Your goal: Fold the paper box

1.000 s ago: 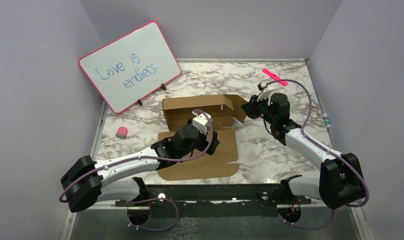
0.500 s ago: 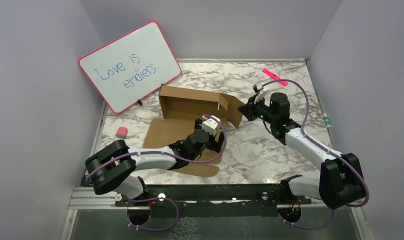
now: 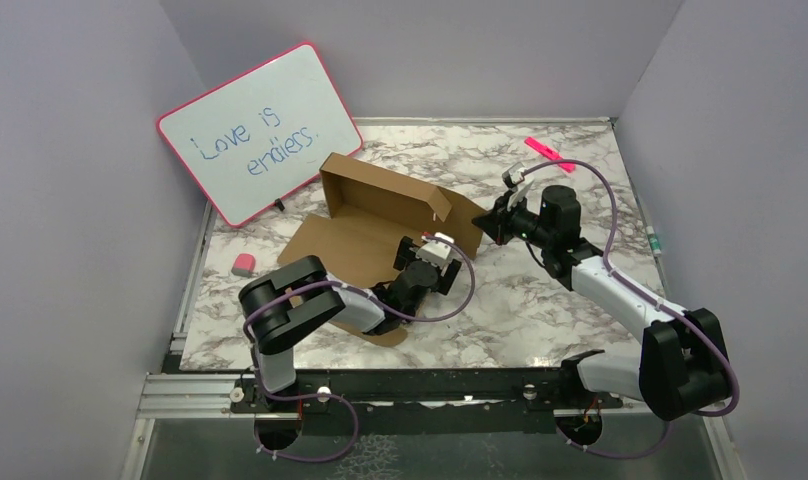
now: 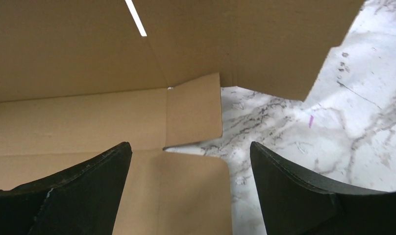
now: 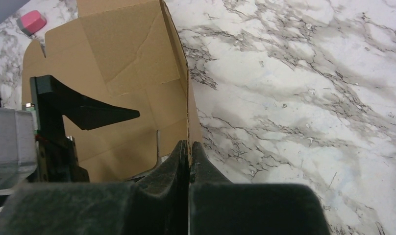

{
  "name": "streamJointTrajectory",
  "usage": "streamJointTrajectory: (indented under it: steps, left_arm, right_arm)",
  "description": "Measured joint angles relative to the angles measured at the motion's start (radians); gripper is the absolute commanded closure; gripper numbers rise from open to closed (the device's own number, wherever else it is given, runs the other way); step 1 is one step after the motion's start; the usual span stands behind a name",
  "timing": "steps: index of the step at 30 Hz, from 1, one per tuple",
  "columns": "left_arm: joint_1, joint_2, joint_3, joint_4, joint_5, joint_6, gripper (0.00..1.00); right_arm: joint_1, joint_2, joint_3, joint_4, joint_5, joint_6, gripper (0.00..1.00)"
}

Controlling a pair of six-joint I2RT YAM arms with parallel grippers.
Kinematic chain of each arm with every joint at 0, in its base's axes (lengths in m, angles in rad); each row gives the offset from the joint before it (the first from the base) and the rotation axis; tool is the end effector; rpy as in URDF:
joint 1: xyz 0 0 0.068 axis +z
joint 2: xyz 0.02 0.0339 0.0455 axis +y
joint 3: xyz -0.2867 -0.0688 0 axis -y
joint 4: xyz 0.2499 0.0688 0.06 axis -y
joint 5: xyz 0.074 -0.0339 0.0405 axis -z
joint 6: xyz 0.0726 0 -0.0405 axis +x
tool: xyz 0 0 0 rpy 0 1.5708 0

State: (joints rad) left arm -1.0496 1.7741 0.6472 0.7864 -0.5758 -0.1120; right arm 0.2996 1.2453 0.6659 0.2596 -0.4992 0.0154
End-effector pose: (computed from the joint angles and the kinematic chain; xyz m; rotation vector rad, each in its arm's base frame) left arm 0.2168 -0.2982 0.1493 0.4834 1.7986 -0.2555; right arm 0.2774 0.1221 0.2552 -0.6077 1.8083 0.6849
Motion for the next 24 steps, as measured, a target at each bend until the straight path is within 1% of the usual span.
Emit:
streamJointTrajectory:
  steps: [6, 10, 15, 19, 24]
  left_arm:
    - [0.004, 0.103, 0.063, 0.063, -0.054, 0.035, 0.14]
    - [0.021, 0.138, 0.092, 0.081, -0.081, 0.048, 0.22]
    - [0.056, 0.138, 0.092, 0.1, -0.093, 0.037, 0.29]
    - [0.093, 0.107, 0.071, 0.111, -0.077, 0.006, 0.34]
    - [0.156, 0.084, 0.027, 0.11, -0.054, -0.039, 0.36]
  right_arm:
    - [0.0, 0.0, 0.0, 0.0, -0.02, -0.007, 0.99]
    - [0.0, 0.0, 0.0, 0.0, -0.03, -0.023, 0.99]
    - [0.0, 0.0, 0.0, 0.001, -0.039, -0.032, 0.99]
    - [0.0, 0.0, 0.0, 0.002, -0.044, -0.035, 0.98]
    - [0.0, -0.001, 0.0, 0.001, -0.062, -0.035, 0.97]
